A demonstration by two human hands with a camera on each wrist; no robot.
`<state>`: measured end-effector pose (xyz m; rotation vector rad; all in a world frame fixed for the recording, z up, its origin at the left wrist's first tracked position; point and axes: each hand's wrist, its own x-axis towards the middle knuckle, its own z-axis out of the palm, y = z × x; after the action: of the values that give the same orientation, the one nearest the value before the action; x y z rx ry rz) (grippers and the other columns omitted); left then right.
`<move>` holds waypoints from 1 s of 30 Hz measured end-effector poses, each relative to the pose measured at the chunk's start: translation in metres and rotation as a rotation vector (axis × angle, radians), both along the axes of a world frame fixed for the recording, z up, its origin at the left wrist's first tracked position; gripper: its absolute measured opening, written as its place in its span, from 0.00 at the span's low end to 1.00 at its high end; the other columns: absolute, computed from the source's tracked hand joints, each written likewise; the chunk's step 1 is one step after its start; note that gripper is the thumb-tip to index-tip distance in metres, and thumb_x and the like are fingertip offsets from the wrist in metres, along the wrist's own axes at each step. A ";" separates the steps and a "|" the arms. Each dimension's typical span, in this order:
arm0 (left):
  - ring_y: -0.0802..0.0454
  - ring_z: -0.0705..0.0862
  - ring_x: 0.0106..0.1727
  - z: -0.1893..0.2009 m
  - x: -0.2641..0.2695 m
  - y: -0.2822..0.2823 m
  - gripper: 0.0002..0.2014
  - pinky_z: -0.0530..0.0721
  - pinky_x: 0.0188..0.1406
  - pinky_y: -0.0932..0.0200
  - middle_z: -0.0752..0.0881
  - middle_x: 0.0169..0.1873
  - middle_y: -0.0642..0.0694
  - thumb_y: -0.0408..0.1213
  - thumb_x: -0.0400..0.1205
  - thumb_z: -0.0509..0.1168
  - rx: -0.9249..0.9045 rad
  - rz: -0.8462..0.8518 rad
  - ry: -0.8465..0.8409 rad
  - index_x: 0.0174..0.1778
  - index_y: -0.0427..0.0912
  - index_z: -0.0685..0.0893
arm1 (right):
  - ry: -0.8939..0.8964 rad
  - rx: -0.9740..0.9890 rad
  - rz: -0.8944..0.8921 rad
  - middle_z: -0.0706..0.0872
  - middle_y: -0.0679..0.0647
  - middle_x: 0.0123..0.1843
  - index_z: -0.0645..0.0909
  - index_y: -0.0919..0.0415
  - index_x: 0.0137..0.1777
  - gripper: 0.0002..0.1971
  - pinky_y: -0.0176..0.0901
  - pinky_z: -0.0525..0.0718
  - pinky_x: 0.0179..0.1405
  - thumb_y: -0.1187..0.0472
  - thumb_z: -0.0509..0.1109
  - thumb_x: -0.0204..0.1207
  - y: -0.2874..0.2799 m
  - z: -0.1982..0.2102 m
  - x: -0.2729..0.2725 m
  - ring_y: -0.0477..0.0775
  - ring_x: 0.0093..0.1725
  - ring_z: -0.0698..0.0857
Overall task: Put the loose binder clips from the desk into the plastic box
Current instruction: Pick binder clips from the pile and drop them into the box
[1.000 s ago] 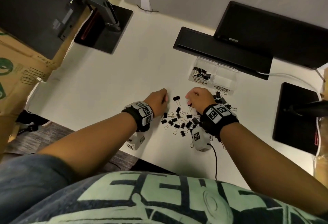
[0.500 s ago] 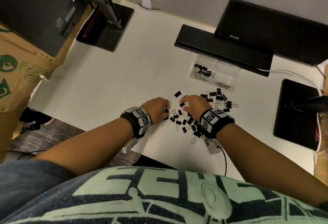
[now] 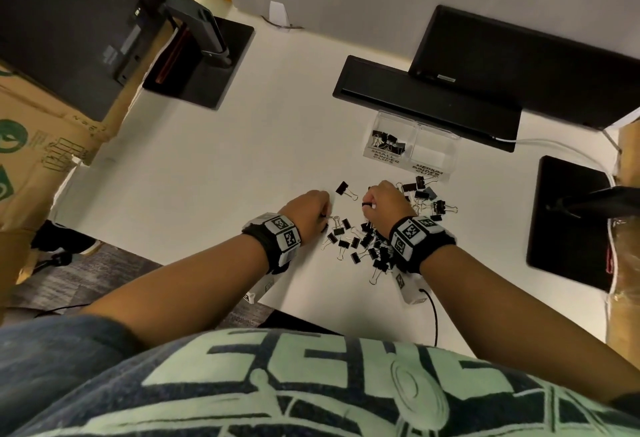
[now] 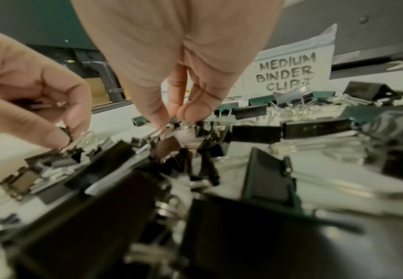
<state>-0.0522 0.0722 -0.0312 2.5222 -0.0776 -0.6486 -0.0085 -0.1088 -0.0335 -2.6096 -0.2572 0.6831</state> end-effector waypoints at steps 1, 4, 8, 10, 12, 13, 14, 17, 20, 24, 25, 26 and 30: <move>0.46 0.79 0.43 0.001 0.001 0.000 0.04 0.79 0.45 0.53 0.82 0.47 0.43 0.30 0.78 0.61 -0.014 0.018 0.003 0.44 0.43 0.76 | 0.002 -0.014 0.010 0.75 0.59 0.58 0.80 0.67 0.54 0.09 0.42 0.78 0.48 0.64 0.64 0.79 0.001 0.000 0.000 0.58 0.51 0.82; 0.49 0.78 0.44 0.006 0.006 -0.002 0.07 0.77 0.45 0.57 0.81 0.45 0.46 0.31 0.79 0.59 -0.104 0.127 -0.027 0.51 0.39 0.79 | -0.008 -0.026 0.026 0.75 0.60 0.56 0.78 0.67 0.52 0.07 0.43 0.76 0.46 0.66 0.63 0.77 0.001 -0.001 0.001 0.60 0.51 0.81; 0.51 0.78 0.43 0.021 0.032 -0.011 0.07 0.71 0.43 0.61 0.80 0.43 0.48 0.32 0.82 0.58 -0.196 0.338 -0.083 0.49 0.39 0.80 | -0.026 0.042 -0.026 0.78 0.58 0.55 0.79 0.65 0.54 0.08 0.43 0.77 0.49 0.68 0.62 0.76 -0.003 -0.003 0.000 0.57 0.51 0.80; 0.52 0.77 0.44 0.031 0.052 -0.020 0.09 0.70 0.44 0.62 0.81 0.43 0.47 0.34 0.83 0.58 -0.212 0.355 -0.112 0.51 0.36 0.82 | -0.043 0.127 -0.143 0.78 0.56 0.52 0.80 0.63 0.54 0.09 0.40 0.78 0.48 0.68 0.63 0.77 -0.007 -0.002 0.000 0.51 0.46 0.79; 0.52 0.78 0.44 0.042 0.074 -0.031 0.09 0.72 0.44 0.63 0.83 0.45 0.46 0.35 0.83 0.58 -0.233 0.325 -0.148 0.52 0.37 0.83 | -0.046 0.262 -0.317 0.80 0.52 0.48 0.83 0.61 0.53 0.08 0.39 0.80 0.47 0.68 0.64 0.77 -0.013 0.004 0.004 0.46 0.42 0.80; 0.52 0.79 0.43 0.046 0.086 -0.037 0.09 0.73 0.41 0.63 0.84 0.44 0.46 0.34 0.83 0.59 -0.240 0.302 -0.164 0.51 0.38 0.83 | -0.038 0.331 -0.409 0.83 0.51 0.46 0.84 0.60 0.52 0.08 0.38 0.82 0.45 0.67 0.64 0.78 -0.017 0.008 0.007 0.46 0.41 0.81; 0.52 0.79 0.42 0.051 0.097 -0.043 0.08 0.74 0.36 0.63 0.84 0.43 0.46 0.34 0.82 0.59 -0.240 0.278 -0.174 0.51 0.40 0.84 | -0.025 0.401 -0.492 0.85 0.51 0.44 0.84 0.60 0.52 0.08 0.37 0.83 0.41 0.66 0.65 0.78 -0.021 0.014 0.011 0.46 0.39 0.83; 0.51 0.79 0.37 0.057 0.127 -0.060 0.08 0.72 0.27 0.65 0.82 0.39 0.48 0.31 0.80 0.62 -0.200 0.197 -0.180 0.50 0.43 0.84 | -0.002 0.566 -0.668 0.87 0.56 0.44 0.84 0.61 0.54 0.09 0.31 0.82 0.26 0.67 0.64 0.79 -0.036 0.033 0.029 0.47 0.33 0.84; 0.49 0.81 0.40 0.059 0.146 -0.073 0.11 0.74 0.28 0.64 0.81 0.42 0.48 0.26 0.79 0.61 -0.137 0.129 -0.146 0.48 0.45 0.85 | -0.070 0.589 -0.748 0.87 0.57 0.43 0.85 0.61 0.53 0.11 0.29 0.81 0.27 0.70 0.63 0.78 -0.046 0.045 0.051 0.48 0.33 0.85; 0.46 0.82 0.46 0.055 0.149 -0.074 0.12 0.79 0.44 0.59 0.82 0.47 0.44 0.28 0.81 0.59 -0.096 0.091 -0.133 0.55 0.43 0.83 | -0.135 0.499 -0.702 0.85 0.51 0.39 0.85 0.60 0.56 0.14 0.21 0.79 0.30 0.73 0.65 0.75 -0.045 0.047 0.075 0.43 0.33 0.83; 0.46 0.83 0.49 0.054 0.147 -0.073 0.12 0.80 0.48 0.58 0.84 0.50 0.43 0.29 0.81 0.60 -0.110 0.089 -0.139 0.56 0.43 0.83 | -0.145 0.462 -0.680 0.86 0.50 0.41 0.85 0.60 0.57 0.14 0.20 0.78 0.32 0.73 0.65 0.75 -0.042 0.046 0.080 0.42 0.35 0.82; 0.46 0.84 0.51 0.052 0.143 -0.070 0.12 0.80 0.51 0.58 0.85 0.54 0.43 0.29 0.81 0.61 -0.133 0.095 -0.147 0.57 0.44 0.83 | -0.156 0.428 -0.656 0.87 0.51 0.46 0.84 0.59 0.58 0.15 0.23 0.79 0.39 0.72 0.65 0.76 -0.039 0.046 0.084 0.43 0.40 0.84; 0.49 0.83 0.53 0.053 0.123 -0.054 0.11 0.75 0.51 0.63 0.84 0.56 0.44 0.29 0.80 0.61 -0.217 0.125 -0.214 0.53 0.43 0.85 | -0.202 0.289 -0.541 0.84 0.58 0.63 0.83 0.59 0.62 0.15 0.37 0.79 0.57 0.71 0.64 0.78 -0.024 0.043 0.095 0.55 0.61 0.84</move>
<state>0.0706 0.0181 0.0213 2.3549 -0.0630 -0.3016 0.0865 -0.1330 0.0097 -2.3118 0.2693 0.1776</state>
